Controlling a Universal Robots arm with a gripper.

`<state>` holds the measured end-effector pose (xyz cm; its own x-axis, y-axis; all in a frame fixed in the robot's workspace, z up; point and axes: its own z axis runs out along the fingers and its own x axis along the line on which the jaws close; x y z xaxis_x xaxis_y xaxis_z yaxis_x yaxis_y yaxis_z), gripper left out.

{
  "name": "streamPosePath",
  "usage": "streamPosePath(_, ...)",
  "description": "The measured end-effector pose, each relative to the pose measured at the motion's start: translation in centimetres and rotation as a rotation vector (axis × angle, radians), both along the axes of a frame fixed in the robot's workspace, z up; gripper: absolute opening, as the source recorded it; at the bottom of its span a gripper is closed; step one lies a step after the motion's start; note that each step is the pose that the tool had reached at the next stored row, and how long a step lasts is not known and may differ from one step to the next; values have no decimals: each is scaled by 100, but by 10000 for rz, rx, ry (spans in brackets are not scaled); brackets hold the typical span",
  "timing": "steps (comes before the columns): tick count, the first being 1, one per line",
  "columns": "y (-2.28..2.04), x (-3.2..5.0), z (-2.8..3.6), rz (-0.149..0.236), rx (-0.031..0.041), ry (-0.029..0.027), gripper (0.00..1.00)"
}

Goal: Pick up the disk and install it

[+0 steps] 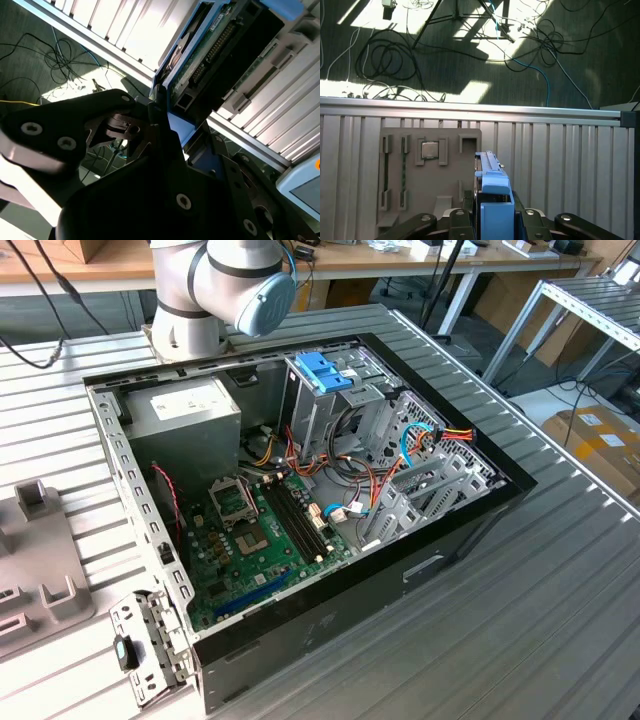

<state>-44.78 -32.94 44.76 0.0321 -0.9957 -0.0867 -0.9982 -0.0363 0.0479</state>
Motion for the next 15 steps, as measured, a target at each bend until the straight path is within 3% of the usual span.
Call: streamPosePath(15,0,5,82,0,8,0,37)
